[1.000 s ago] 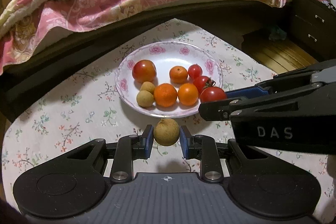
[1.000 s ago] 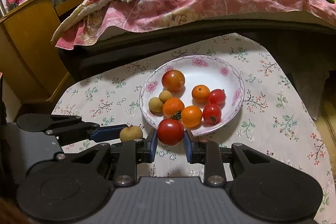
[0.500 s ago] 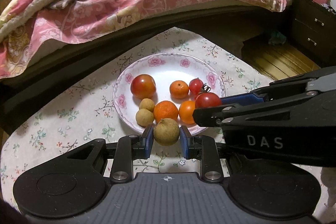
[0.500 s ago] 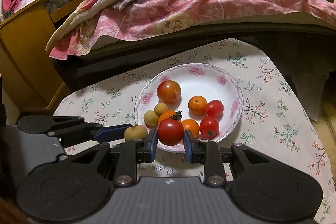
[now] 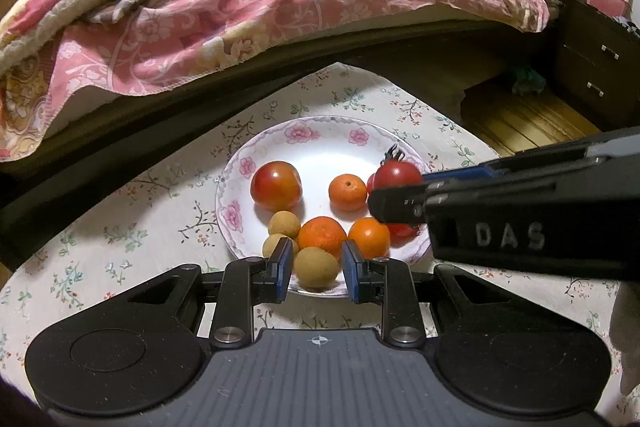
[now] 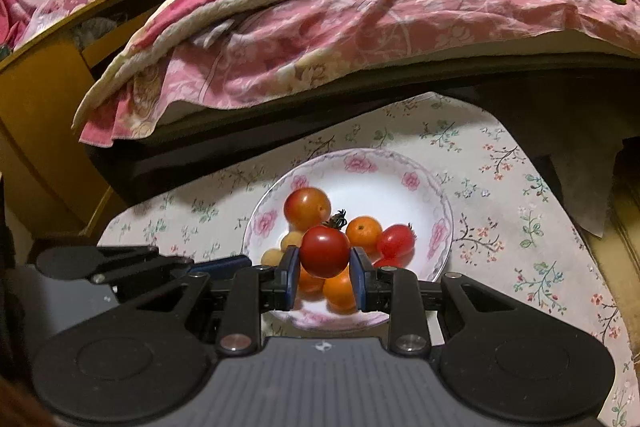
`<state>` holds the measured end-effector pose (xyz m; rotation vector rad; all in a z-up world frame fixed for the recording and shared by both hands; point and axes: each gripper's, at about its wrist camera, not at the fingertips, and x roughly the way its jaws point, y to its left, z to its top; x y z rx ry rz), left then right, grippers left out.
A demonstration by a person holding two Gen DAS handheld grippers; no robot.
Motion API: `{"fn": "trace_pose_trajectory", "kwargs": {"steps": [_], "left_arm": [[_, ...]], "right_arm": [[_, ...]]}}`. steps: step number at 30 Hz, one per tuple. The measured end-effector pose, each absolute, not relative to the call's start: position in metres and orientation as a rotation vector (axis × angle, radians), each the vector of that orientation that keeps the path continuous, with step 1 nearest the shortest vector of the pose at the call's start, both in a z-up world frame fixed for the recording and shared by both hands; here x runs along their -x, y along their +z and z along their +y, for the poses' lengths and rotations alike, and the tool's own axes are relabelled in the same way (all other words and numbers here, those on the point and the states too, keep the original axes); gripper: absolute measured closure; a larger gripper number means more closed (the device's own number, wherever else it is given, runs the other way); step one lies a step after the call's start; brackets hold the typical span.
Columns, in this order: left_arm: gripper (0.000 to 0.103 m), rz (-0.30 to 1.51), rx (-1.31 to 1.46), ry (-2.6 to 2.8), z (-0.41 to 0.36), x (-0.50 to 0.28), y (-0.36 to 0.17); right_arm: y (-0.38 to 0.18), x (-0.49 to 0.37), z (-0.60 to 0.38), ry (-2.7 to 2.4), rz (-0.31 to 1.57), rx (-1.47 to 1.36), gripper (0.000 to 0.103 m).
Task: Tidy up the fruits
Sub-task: 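Carry the brown fruit and cherry tomato over the white plate with both tools, then lower both fruits into the white plate and open both grippers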
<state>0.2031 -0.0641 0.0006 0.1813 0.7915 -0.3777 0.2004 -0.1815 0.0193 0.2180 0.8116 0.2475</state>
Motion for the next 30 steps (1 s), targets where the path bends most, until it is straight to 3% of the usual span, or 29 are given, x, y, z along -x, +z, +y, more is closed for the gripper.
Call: {"fn": "trace_pose_trajectory", "kwargs": {"steps": [30], "left_arm": [[0.067, 0.834, -0.177, -0.377, -0.062, -0.214, -0.014]], "right_arm": [[-0.010, -0.227, -0.183, 0.203, 0.879, -0.212, 0.072]]}}
